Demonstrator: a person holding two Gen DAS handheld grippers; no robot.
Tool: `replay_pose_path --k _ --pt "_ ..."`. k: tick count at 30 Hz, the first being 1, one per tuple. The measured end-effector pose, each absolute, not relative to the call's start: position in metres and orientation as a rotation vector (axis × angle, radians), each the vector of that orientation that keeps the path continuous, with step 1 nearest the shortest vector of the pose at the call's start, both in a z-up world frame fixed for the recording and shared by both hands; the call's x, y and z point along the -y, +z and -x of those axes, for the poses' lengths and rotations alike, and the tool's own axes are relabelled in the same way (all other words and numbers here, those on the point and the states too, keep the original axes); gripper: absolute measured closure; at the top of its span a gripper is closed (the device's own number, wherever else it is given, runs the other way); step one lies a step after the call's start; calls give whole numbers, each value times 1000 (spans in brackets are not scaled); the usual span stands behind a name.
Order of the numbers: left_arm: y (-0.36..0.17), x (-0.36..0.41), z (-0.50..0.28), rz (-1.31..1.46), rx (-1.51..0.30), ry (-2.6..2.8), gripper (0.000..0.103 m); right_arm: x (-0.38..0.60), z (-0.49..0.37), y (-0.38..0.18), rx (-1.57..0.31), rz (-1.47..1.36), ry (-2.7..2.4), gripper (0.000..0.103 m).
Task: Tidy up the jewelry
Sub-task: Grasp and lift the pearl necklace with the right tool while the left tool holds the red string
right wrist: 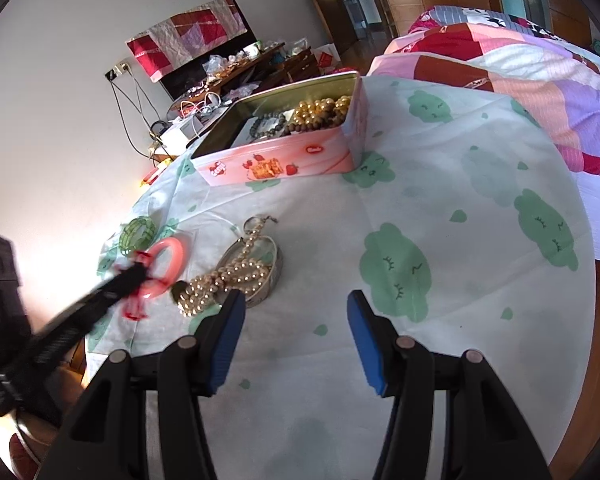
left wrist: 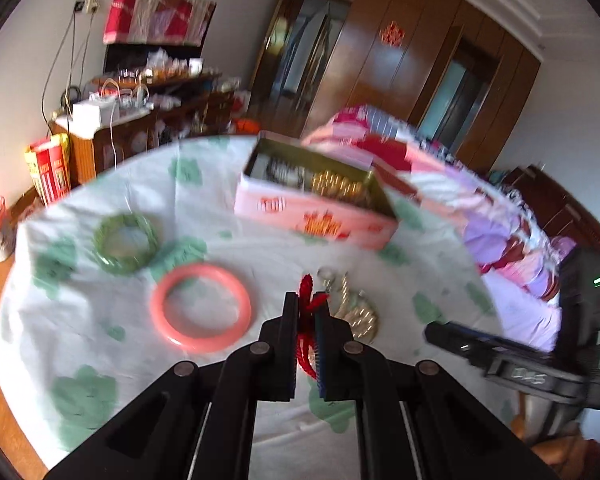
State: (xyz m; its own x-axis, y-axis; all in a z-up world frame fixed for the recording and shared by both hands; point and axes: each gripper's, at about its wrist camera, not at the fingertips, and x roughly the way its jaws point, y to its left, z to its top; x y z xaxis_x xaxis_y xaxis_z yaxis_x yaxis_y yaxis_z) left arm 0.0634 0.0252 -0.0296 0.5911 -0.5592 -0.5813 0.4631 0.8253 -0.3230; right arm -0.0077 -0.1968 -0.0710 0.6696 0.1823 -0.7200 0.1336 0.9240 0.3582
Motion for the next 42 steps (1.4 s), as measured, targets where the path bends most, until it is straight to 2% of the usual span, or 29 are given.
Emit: replay_pose_path --k 7,22,36,42 --pt "-7 -52 -51 185 -646 -597 97 190 3 -73 -856 -422 69 47" --pt "-15 -75 -52 216 -661 -541 97 123 -56 -87 -955 -367 145 47" --pt "-22 -79 -61 237 -689 -531 97 152 -56 -89 -1081 -184 124 51" --pt "-22 -73 -60 229 -696 -548 97 147 -60 -89 -1056 -190 56 51"
